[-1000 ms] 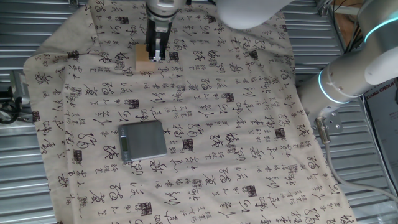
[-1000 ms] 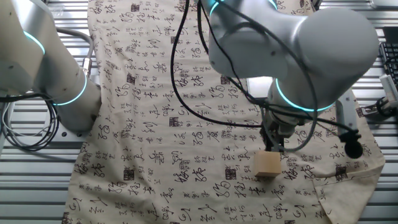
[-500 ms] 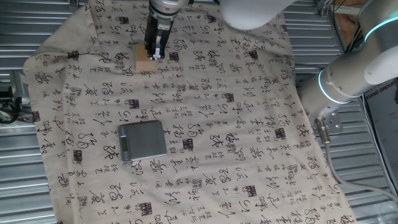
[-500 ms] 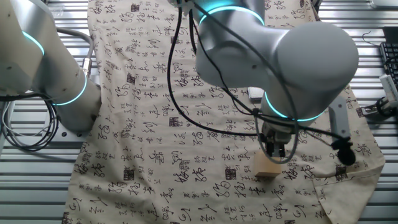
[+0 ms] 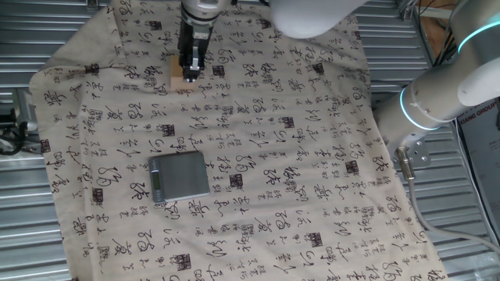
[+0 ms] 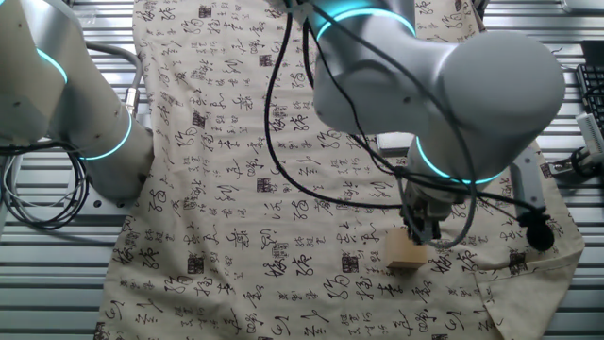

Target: Place the block on the scale

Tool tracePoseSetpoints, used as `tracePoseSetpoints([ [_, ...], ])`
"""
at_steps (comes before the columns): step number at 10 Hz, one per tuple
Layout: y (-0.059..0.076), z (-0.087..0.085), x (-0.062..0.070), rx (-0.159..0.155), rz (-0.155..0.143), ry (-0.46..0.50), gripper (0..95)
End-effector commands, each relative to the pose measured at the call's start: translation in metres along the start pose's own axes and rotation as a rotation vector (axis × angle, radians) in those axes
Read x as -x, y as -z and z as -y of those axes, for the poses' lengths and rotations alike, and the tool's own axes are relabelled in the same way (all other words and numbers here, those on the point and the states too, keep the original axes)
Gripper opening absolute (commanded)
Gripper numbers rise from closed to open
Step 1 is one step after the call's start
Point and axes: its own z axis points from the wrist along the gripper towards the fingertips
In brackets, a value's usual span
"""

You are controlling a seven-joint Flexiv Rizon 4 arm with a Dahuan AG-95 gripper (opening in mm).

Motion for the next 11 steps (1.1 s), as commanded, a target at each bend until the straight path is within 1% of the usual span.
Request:
tracePoseSetpoints([
  [1,-0.001,0.003,0.002,0.003,0.003,0.004,38.0],
  [2,0.000,0.003,0.003,0.003,0.002,0.004,38.0],
  [3,0.001,0.005,0.006,0.006,0.002,0.017,57.0],
  [4,0.002,0.007,0.008,0.009,0.002,0.026,57.0],
  [5,0.003,0.011,0.010,0.011,-0.009,0.034,57.0],
  [6,0.003,0.013,0.010,0.007,-0.010,0.041,57.0],
  [7,0.000,0.020,0.010,0.007,-0.007,0.059,76.0],
  [9,-0.003,0.022,0.011,0.005,-0.003,0.072,76.0],
  [11,-0.005,0.024,0.012,0.003,-0.010,0.066,76.0],
])
